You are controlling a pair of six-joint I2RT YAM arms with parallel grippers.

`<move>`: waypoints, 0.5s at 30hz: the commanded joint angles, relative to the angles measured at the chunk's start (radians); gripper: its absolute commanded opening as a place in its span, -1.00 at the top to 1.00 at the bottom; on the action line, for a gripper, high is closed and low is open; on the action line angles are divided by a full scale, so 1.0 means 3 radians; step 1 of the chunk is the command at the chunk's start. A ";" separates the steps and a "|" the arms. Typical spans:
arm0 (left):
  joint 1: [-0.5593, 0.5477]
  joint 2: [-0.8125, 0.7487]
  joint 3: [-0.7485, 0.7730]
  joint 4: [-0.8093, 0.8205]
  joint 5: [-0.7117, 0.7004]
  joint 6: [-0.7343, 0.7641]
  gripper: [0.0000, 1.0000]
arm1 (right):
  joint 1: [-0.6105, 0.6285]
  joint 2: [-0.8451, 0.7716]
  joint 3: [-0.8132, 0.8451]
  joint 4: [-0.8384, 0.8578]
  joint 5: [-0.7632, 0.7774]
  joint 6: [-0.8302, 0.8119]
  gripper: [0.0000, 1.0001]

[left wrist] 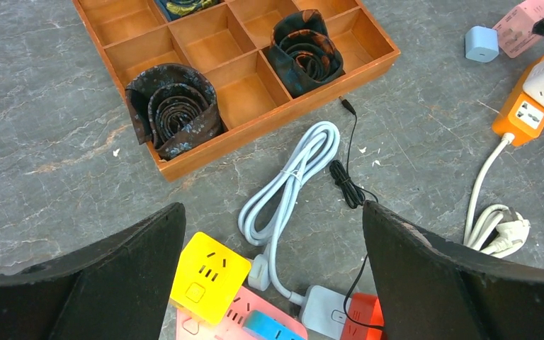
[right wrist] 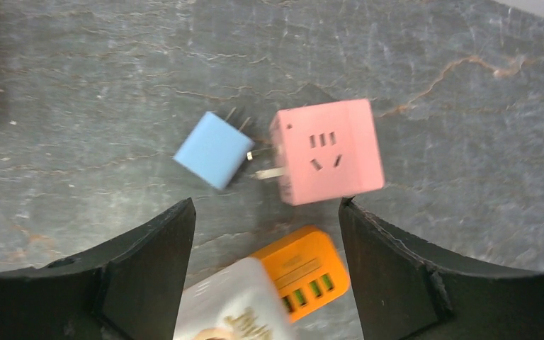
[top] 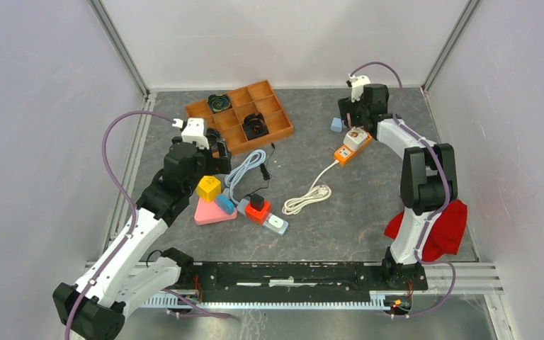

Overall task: Insert the plug
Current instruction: Pick up the plug from the center of the board.

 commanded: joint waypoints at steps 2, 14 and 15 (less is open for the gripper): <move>0.0003 -0.0095 0.0009 0.0120 0.0024 -0.0047 -0.99 | 0.0282 -0.0298 -0.0216 0.0372 0.0667 0.0651 -0.57; 0.0002 -0.0212 -0.0051 0.0191 0.0054 -0.0050 -0.99 | 0.0577 0.0058 -0.0096 0.0233 0.1360 0.1457 -0.57; 0.0003 -0.0211 -0.0053 0.0190 0.0055 -0.0051 -0.99 | 0.0575 0.0079 -0.0102 0.0232 0.1407 0.1512 -0.58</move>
